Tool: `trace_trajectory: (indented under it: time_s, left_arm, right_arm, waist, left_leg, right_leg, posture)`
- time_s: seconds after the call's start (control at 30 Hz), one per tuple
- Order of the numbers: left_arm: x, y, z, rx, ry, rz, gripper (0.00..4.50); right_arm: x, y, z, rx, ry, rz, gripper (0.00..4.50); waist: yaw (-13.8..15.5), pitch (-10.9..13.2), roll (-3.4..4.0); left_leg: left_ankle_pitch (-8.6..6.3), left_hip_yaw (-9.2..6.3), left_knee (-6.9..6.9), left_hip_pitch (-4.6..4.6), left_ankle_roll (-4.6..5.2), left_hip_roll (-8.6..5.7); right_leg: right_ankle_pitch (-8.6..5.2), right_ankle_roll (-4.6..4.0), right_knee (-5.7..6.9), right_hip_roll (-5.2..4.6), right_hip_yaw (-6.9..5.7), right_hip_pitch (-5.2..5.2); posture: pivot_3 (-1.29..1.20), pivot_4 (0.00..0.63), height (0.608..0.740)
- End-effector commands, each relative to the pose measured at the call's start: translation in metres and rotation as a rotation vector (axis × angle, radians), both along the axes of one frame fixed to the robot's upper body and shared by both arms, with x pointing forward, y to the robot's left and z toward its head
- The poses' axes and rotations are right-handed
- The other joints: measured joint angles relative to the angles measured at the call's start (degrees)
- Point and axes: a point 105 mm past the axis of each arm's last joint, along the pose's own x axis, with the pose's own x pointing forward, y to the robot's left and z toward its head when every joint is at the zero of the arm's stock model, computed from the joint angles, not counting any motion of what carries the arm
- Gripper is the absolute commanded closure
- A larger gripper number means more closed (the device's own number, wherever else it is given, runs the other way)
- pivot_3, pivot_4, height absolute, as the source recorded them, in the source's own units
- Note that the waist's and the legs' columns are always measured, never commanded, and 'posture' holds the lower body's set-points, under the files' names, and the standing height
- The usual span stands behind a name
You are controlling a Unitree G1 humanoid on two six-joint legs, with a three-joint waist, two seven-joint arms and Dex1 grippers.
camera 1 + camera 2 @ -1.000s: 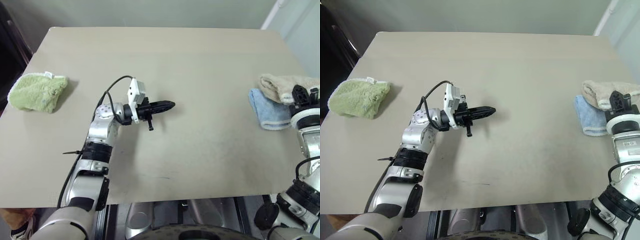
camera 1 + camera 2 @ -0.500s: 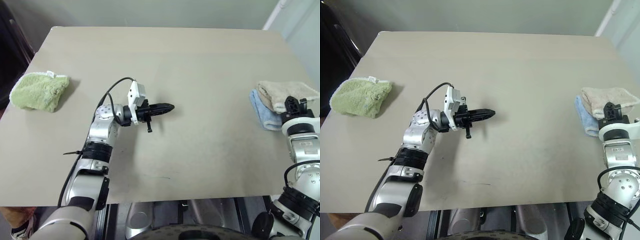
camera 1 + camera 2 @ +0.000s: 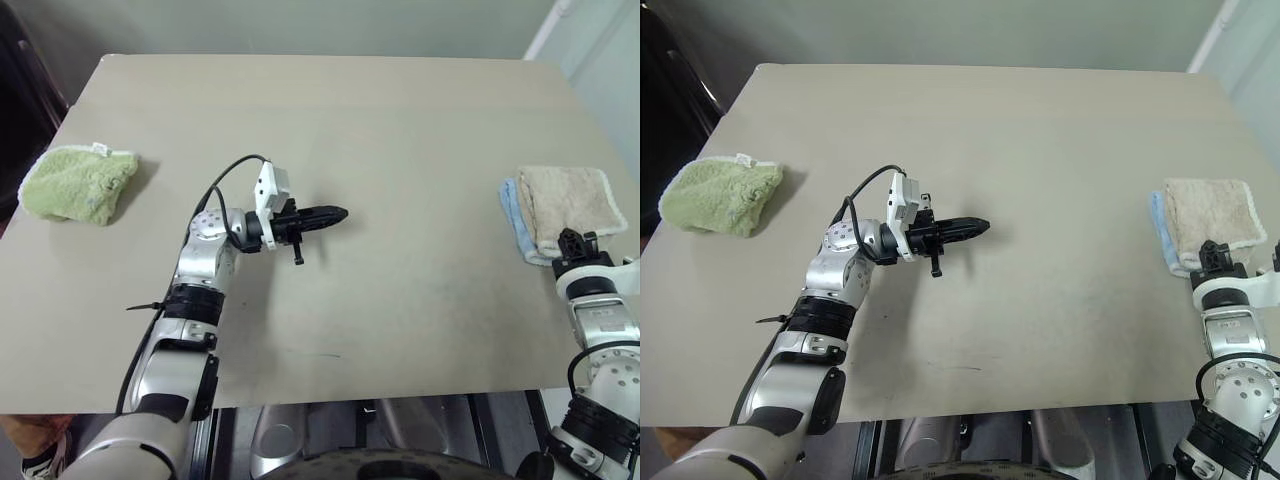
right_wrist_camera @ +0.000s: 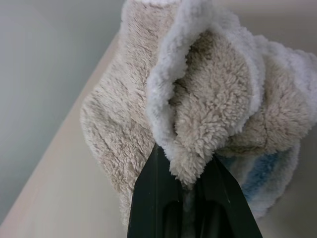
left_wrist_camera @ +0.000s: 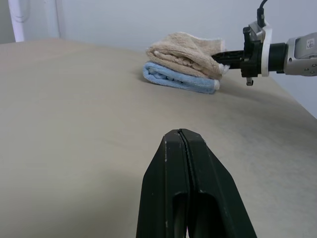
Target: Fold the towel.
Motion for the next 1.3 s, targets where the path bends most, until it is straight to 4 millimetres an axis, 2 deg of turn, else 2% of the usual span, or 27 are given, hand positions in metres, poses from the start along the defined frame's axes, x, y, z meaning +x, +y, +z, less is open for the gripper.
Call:
trace_trajectory:
  time_s: [0.03,0.1,0.2,0.3,0.47,0.63,0.83,0.93,1.07,1.17,1.3]
  left_arm:
    - [-0.002,-0.002,0.009,-0.012,-0.033,-0.014,4.5]
    - [-0.003,-0.002,0.008,-0.008,-0.031,-0.017,4.5]
    - [-0.003,-0.001,0.007,-0.009,-0.029,-0.016,4.5]
    - [-0.003,-0.001,0.005,-0.006,-0.027,-0.017,4.5]
    - [-0.004,0.0,0.003,0.004,-0.028,-0.018,4.5]
    - [-0.005,0.0,0.003,0.012,-0.03,-0.021,4.5]
    - [-0.004,-0.001,0.006,0.008,-0.026,-0.034,4.5]
    - [-0.005,0.0,0.007,0.002,-0.021,-0.043,4.5]
    - [-0.009,0.0,0.011,-0.01,-0.007,-0.076,4.5]
    - [-0.014,0.0,0.013,-0.005,-0.008,-0.098,4.5]
    - [-0.02,-0.001,0.019,-0.031,0.002,-0.116,4.5]
  right_arm:
    - [-0.002,-0.006,0.009,-0.024,-0.028,-0.014,4.21]
    - [-0.003,-0.007,0.008,-0.007,-0.024,-0.02,3.71]
    - [-0.002,-0.007,0.009,0.013,-0.025,-0.008,2.71]
    - [-0.003,-0.004,0.014,-0.057,-0.014,0.024,1.72]
    - [-0.013,-0.01,0.016,-0.071,-0.014,0.044,0.02]
    - [-0.026,-0.021,0.023,-0.089,-0.035,0.065,0.02]
    - [-0.043,-0.016,0.041,-0.174,-0.07,0.177,0.02]
    - [-0.053,0.005,0.058,-0.321,-0.087,0.322,0.02]
    - [-0.062,0.036,0.084,-0.602,-0.137,0.483,0.02]
    - [-0.066,0.064,0.083,-0.701,-0.128,0.678,0.02]
    - [-0.06,0.099,0.094,-0.898,-0.197,0.827,0.02]
  waist:
    - [0.03,0.0,0.0]
    - [0.02,0.0,0.0]
    - [0.02,0.0,0.0]
    - [0.02,0.0,0.0]
    - [0.07,0.0,0.0]
    - [0.2,0.0,0.0]
    - [0.26,0.0,0.0]
    - [0.32,0.01,0.03]
    - [0.13,0.01,0.03]
    - [0.07,0.01,0.02]
    - [-0.09,0.01,0.03]
  left_leg:
    - [0.0,0.0,0.0,0.0,0.0,0.0]
    - [0.0,0.0,0.0,0.01,0.0,0.0]
    - [0.0,0.0,0.0,0.01,0.0,0.0]
    - [0.0,0.01,0.0,0.0,0.0,0.0]
    - [0.0,0.01,0.0,0.0,0.0,0.0]
    - [0.0,0.01,0.01,-0.01,0.0,-0.02]
    - [-0.01,0.01,0.01,-0.02,-0.01,-0.04]
    - [-0.01,0.0,0.01,-0.04,-0.02,-0.06]
    - [-0.02,0.06,0.03,-0.04,-0.03,-0.08]
    - [-0.02,0.02,0.07,0.0,-0.03,-0.08]
    - [-0.02,0.02,0.1,0.0,-0.03,-0.1]
  right_leg:
    - [0.0,0.0,0.0,0.0,0.0,0.01]
    - [0.0,0.0,-0.01,0.0,0.0,0.01]
    - [0.0,0.0,-0.01,0.0,0.0,0.01]
    - [0.0,0.0,-0.01,0.0,0.0,0.0]
    - [-0.01,0.01,-0.01,0.0,0.0,0.02]
    - [-0.03,0.03,-0.06,0.0,0.01,0.04]
    - [-0.07,0.04,-0.07,0.0,0.01,0.06]
    - [-0.14,0.0,-0.09,0.0,0.01,0.07]
    - [-0.33,-0.31,-0.12,0.02,0.03,0.12]
    - [-0.33,-0.32,-0.23,0.05,0.01,0.24]
    - [-0.31,-0.28,-0.38,0.06,0.01,0.31]
  posture:
    - [0.0,0.15,0.703]
    - [0.0,0.15,0.703]
    - [0.0,0.15,0.703]
    - [0.0,0.15,0.703]
    - [0.0,0.15,0.703]
    - [0.0,0.15,0.703]
    - [0.0,0.15,0.703]
    - [0.0,0.15,0.703]
    - [0.0,0.15,0.703]
    - [0.0,0.15,0.703]
    - [0.0,0.15,0.703]
